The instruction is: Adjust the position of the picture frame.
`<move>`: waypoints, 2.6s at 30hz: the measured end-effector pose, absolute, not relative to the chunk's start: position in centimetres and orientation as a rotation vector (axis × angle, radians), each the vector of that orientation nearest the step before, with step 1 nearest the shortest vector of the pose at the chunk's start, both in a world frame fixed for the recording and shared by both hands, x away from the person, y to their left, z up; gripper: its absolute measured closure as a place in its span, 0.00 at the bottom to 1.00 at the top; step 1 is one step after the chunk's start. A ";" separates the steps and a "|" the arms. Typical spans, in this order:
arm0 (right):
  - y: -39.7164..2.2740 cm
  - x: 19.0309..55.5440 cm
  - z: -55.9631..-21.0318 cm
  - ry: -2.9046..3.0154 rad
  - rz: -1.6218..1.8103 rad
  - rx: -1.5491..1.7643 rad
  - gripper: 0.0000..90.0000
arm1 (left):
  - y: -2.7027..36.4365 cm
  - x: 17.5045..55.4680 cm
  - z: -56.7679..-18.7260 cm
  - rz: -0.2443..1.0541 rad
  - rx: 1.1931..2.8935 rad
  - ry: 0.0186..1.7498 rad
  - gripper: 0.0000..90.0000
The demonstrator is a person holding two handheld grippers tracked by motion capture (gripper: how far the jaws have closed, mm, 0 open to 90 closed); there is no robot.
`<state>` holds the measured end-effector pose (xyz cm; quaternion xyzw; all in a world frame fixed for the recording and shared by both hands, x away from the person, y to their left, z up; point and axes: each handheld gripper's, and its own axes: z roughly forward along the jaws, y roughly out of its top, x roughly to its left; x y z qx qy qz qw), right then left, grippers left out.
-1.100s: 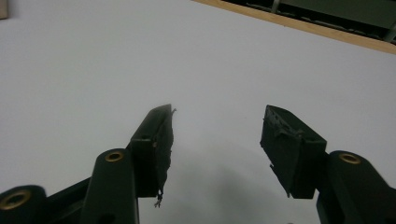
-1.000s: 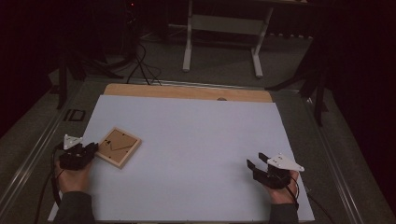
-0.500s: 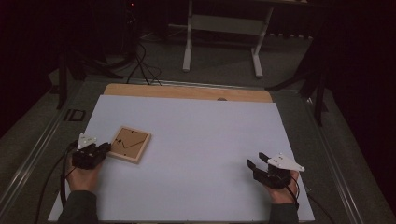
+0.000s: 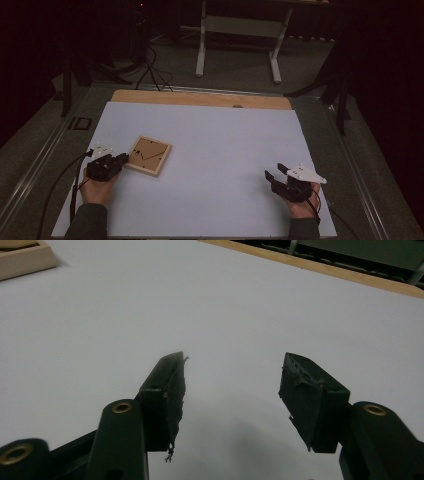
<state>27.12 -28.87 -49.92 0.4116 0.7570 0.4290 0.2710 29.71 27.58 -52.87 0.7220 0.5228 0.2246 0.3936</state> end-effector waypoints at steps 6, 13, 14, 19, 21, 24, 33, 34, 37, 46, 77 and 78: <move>-28.8 27.1 -49.9 2.043 1.151 1.108 0.47 | 25.9 29.9 -52.7 0.555 1.887 1.266 0.91; -28.8 27.1 -49.9 2.042 1.150 1.107 0.47 | 23.2 30.0 -52.6 0.516 1.955 1.146 0.91; -28.8 27.1 -49.9 2.042 1.150 1.106 0.47 | 22.9 30.0 -52.6 0.516 1.965 1.133 0.91; -28.8 27.1 -49.9 2.043 1.150 1.105 0.47 | 21.2 29.8 -52.7 0.468 2.003 1.023 0.91; -28.8 27.1 -49.9 2.042 1.150 1.105 0.47 | 20.8 29.7 -52.7 0.457 2.022 0.980 0.91; -28.9 27.0 -49.9 2.040 1.151 1.107 0.47 | 21.0 29.9 -52.7 0.447 2.022 0.969 0.91; -28.8 27.0 -49.9 2.044 1.154 1.103 0.47 | 20.2 31.0 -52.9 0.573 1.976 1.051 0.91; -28.8 27.0 -49.9 2.043 1.154 1.103 0.47 | 20.2 31.1 -53.0 0.578 1.957 1.070 0.91; -28.9 27.0 -49.9 2.040 1.157 1.106 0.47 | 19.9 31.4 -53.2 0.591 1.905 1.124 0.90; -29.0 27.0 -49.8 2.033 1.162 1.110 0.47 | 20.8 30.3 -52.0 0.544 1.823 1.162 0.97; -20.8 31.5 -47.4 2.101 1.248 1.054 0.97 | 20.6 29.8 -53.3 0.491 1.979 1.220 1.00; -20.4 31.8 -47.5 2.113 1.245 1.051 0.98 | 20.6 29.9 -53.3 0.490 1.977 1.221 1.00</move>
